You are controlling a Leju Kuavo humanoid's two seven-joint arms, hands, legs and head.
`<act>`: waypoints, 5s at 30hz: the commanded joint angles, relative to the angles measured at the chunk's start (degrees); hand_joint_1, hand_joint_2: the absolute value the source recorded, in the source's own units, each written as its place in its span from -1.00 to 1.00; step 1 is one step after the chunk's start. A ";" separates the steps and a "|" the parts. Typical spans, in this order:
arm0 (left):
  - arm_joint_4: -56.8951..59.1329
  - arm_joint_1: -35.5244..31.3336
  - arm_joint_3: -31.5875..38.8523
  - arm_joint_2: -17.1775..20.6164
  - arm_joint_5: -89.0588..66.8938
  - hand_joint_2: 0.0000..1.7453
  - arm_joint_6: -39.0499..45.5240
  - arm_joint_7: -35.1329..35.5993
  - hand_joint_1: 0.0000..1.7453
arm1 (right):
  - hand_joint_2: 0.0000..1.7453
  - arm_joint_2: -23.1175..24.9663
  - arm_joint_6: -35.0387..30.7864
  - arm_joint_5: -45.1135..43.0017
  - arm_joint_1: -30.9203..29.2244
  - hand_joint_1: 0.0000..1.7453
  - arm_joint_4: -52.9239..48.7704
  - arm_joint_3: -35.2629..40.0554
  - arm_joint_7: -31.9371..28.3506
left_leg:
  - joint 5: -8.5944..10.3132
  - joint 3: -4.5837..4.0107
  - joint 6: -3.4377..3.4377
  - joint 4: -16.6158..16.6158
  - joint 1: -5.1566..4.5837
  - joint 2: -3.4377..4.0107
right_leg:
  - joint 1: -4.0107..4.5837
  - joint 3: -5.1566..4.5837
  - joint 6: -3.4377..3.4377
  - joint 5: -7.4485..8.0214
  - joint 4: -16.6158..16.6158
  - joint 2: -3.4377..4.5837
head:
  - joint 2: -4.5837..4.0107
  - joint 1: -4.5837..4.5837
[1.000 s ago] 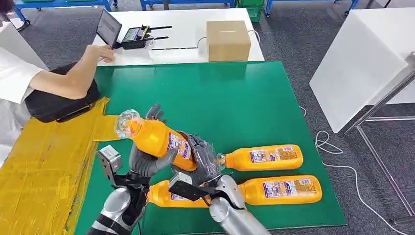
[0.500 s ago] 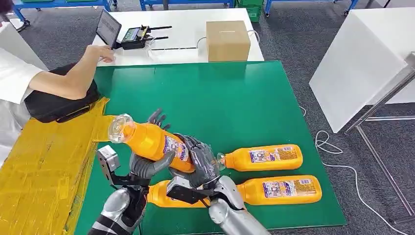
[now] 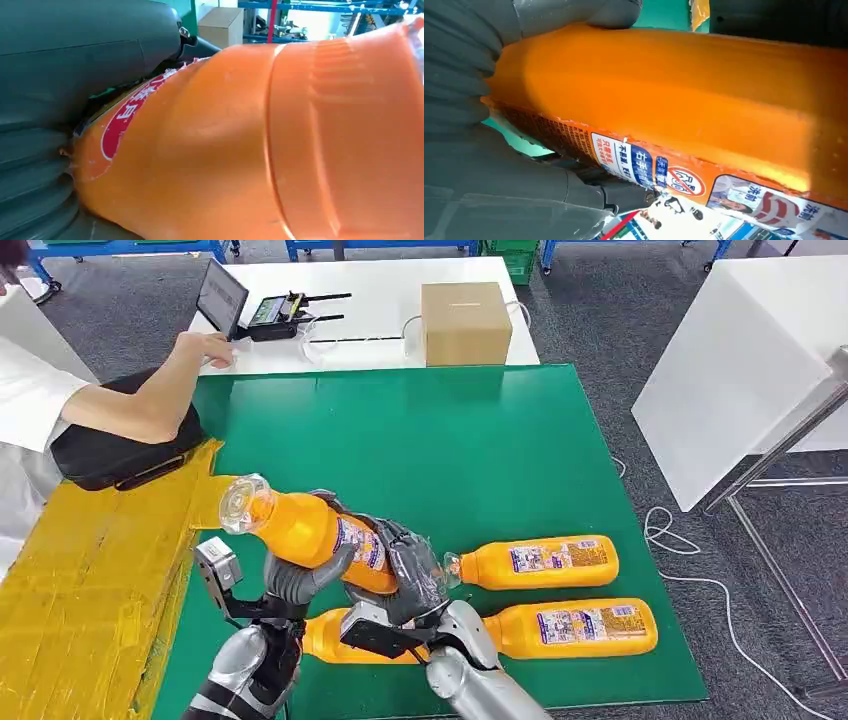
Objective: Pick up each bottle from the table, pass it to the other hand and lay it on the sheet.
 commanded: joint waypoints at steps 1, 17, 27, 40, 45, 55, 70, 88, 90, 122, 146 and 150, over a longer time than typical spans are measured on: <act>-1.89 -0.45 3.41 -0.96 1.40 1.00 2.60 -1.08 1.00 | 1.00 -3.62 -0.17 -3.99 0.61 1.00 -1.78 -2.13 -1.17 | -0.01 0.06 -0.02 -0.03 0.05 -0.16 | 0.05 0.13 0.05 -0.02 -0.08 -0.17 | 0.00 0.00; -0.32 -4.48 7.30 2.92 -36.64 1.00 37.43 -7.78 1.00 | -1.00 -9.56 6.25 -14.66 10.22 -1.00 -31.00 -10.45 -1.36 | 0.01 0.03 -0.04 -0.02 0.04 -0.24 | 0.02 0.10 0.03 -0.03 -0.05 -0.25 | 0.00 0.02; 5.82 -11.95 -2.33 24.18 -105.02 1.00 42.21 34.36 1.00 | 1.00 -12.54 11.25 -21.78 12.66 -1.00 -39.10 -11.75 -1.90 | 0.04 0.15 -0.11 -0.11 0.07 -0.06 | 0.07 0.15 -0.03 0.02 -0.08 -0.08 | 0.00 0.02; 52.65 -30.24 1.71 19.92 -102.72 1.00 32.30 35.82 1.00 | 1.00 -12.95 13.60 -20.40 14.05 -1.00 -43.28 -12.23 -1.00 | 0.18 0.07 -0.17 0.00 0.08 0.02 | 0.08 0.10 -0.01 0.05 0.08 -0.05 | 0.00 -0.13; 53.99 -30.29 3.84 19.77 -101.04 1.00 31.82 34.56 1.00 | 1.00 -12.87 13.67 -20.21 13.85 -1.00 -43.00 -12.29 -0.81 | 0.17 0.07 -0.17 0.00 0.06 -0.04 | 0.07 0.08 0.01 0.01 0.07 -0.09 | 0.00 -0.13; 55.96 -28.52 8.79 18.73 -97.96 1.00 31.30 34.48 1.00 | 1.00 -12.56 14.23 -19.41 13.27 -1.00 -41.54 -11.77 -0.26 | 0.17 0.08 -0.17 -0.04 0.09 -0.02 | 0.09 0.12 0.03 0.04 0.00 -0.06 | 0.00 -0.11; 52.61 -24.85 16.18 14.03 -87.42 1.00 31.66 22.18 -1.00 | 1.00 -14.51 15.99 -7.92 9.84 -1.00 -35.38 -6.88 4.89 | 0.19 0.07 -0.14 -0.07 0.06 -0.09 | 0.05 0.15 0.04 0.06 -0.03 -0.12 | 0.00 -0.11; 52.19 -24.33 16.17 13.43 -86.04 1.00 30.76 21.19 -1.00 | 1.00 -14.65 16.93 -4.89 8.53 -1.00 -33.66 -4.97 6.65 | 0.18 0.06 -0.15 -0.04 0.03 -0.08 | -0.02 0.11 0.02 0.03 0.05 -0.10 | 0.00 -0.11; 52.19 -24.33 16.17 13.43 -86.04 1.00 30.76 21.19 -1.00 | 1.00 -14.65 16.93 -4.89 8.53 -1.00 -33.66 -4.97 6.65 | 0.18 0.07 -0.15 -0.05 0.04 -0.07 | -0.02 0.12 0.02 0.04 0.03 -0.10 | 0.00 -0.11; 36.57 -18.42 12.92 9.27 -77.86 1.00 41.67 13.81 -1.00 | 1.00 -16.37 21.35 10.59 0.32 -1.00 -20.44 11.07 13.57 | 0.17 0.03 -0.15 -0.03 0.05 -0.10 | 0.01 0.09 0.03 0.03 0.02 -0.14 | 0.00 -0.13; 19.55 -9.63 11.25 2.99 -55.97 1.00 33.04 3.64 -1.00 | 1.00 -19.30 24.11 19.95 -0.08 -1.00 -13.70 18.71 22.75 | 0.12 0.07 -0.14 -0.05 0.05 -0.14 | 0.01 0.15 0.03 0.02 -0.05 -0.18 | 0.00 -0.13; 20.15 -8.92 11.90 3.23 -55.37 1.00 33.43 3.90 -1.00 | 1.00 -20.27 23.69 25.47 0.52 -1.00 -12.97 19.67 26.61 | 0.15 0.07 -0.13 -0.07 0.01 -0.12 | -0.02 0.12 0.02 0.03 -0.05 -0.16 | 0.00 -0.13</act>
